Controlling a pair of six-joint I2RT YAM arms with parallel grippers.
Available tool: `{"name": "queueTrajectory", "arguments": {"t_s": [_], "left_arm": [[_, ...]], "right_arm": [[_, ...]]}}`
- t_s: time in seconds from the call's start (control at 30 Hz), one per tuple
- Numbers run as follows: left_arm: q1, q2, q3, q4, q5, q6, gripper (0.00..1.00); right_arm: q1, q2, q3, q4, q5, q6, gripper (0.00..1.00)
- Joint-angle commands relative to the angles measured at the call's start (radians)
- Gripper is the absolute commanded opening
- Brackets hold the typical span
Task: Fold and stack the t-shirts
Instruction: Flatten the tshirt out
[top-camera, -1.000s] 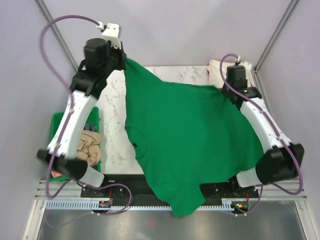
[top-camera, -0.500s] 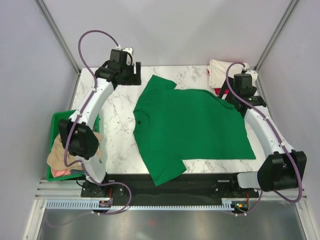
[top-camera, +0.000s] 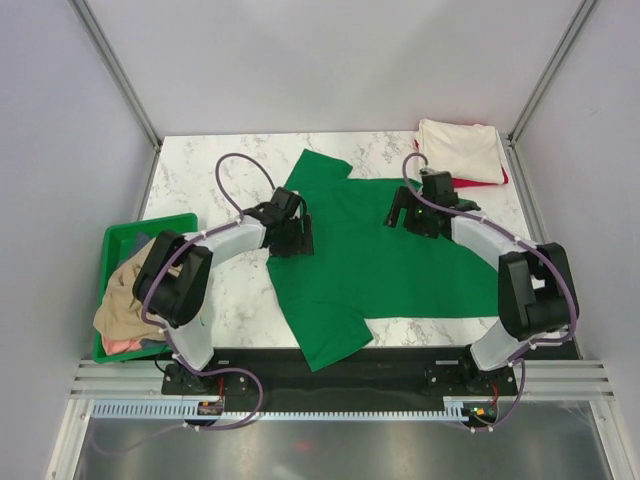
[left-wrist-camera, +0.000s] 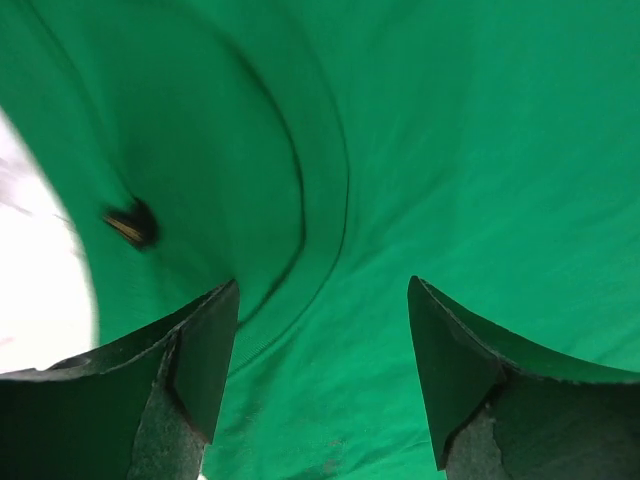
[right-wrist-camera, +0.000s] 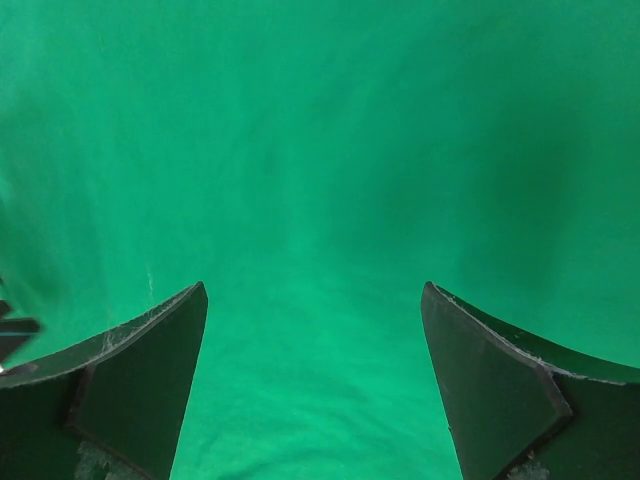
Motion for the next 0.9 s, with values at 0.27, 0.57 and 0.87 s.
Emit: {"name": "queueTrajectory", "arguments": {"t_s": [0.27, 0.57, 0.87], "left_arm": [[0.048, -0.002, -0.144, -0.038, -0.192, -0.103, 0.73], [0.238, -0.252, -0.266, -0.083, -0.14, -0.078, 0.74], [0.208, -0.532, -0.124, -0.313, -0.131, -0.029, 0.76]], "right_arm": [[0.16, 0.141, -0.083, 0.16, 0.033, 0.149, 0.95], [0.376, 0.196, -0.063, 0.248, 0.018, 0.246, 0.95], [0.381, 0.062, 0.087, 0.015, 0.133, 0.102, 0.96]]}}
